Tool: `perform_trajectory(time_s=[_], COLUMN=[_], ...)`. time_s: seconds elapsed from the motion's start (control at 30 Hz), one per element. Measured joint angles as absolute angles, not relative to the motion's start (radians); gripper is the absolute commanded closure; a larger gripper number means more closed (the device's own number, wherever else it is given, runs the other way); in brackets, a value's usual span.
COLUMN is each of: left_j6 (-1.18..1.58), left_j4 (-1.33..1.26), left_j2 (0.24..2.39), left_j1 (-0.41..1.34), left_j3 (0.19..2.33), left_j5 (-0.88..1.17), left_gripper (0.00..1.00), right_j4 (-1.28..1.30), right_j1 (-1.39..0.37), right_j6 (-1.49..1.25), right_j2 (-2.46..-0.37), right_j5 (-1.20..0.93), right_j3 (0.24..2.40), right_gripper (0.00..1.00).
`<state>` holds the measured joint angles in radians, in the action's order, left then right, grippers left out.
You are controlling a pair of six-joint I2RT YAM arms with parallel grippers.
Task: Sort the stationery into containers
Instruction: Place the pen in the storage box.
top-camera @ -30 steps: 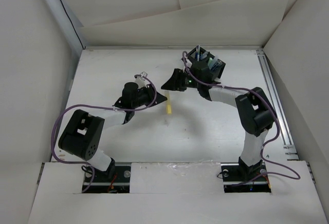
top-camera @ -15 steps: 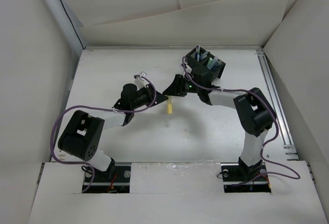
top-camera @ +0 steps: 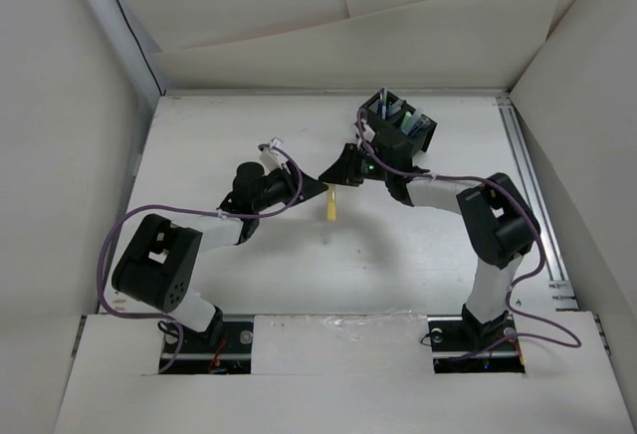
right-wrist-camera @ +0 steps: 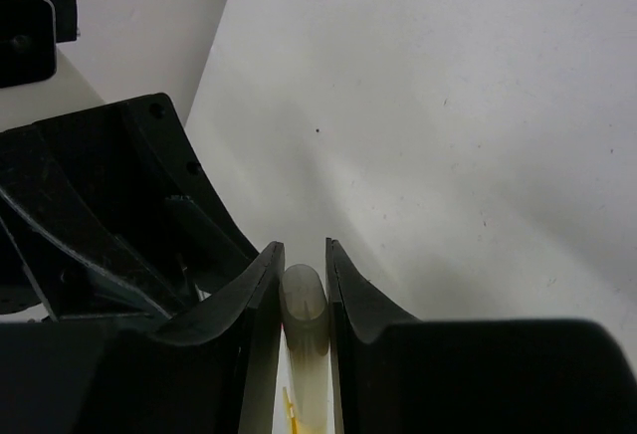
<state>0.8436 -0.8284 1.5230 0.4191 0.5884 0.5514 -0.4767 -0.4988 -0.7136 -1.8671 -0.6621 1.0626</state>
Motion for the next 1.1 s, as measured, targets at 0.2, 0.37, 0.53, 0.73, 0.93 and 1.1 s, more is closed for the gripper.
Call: perform_trajectory(time_s=[0.2, 0.37, 0.53, 0.73, 0.93, 1.1], left_j6=[0.846, 0.820, 0.762, 0.700, 0.681, 0.681], left_j4=[-0.871, -0.885, -0.875, -0.860, -0.854, -0.863], left_j2=[1.508, 1.423, 1.329, 1.282, 1.263, 1.198], left_j1=[0.419, 0.419, 0.419, 0.419, 0.419, 0.419], left_j3=[0.563, 0.516, 0.513, 0.474, 0.443, 0.414], left_j5=[0.559, 0.550, 0.513, 0.479, 0.482, 0.487], left_gripper=[0.38, 0.27, 0.26, 0.25, 0.22, 0.18], right_j4=[-0.461, -0.413, -0.289, -0.201, -0.178, -0.168], right_j1=[-0.475, -0.394, -0.286, -0.172, -0.110, -0.132], right_j6=[-0.710, -0.688, -0.627, -0.572, -0.519, -0.444], right_j2=[-1.835, -1.776, -1.680, -1.612, -1.641, -1.743], right_j5=[-0.630, -0.602, -0.500, -0.249, 0.049, 0.221], right_j3=[1.048, 1.048, 1.113, 1.265, 1.377, 1.458], right_gripper=[1.00, 1.00, 1.00, 1.00, 1.00, 1.00])
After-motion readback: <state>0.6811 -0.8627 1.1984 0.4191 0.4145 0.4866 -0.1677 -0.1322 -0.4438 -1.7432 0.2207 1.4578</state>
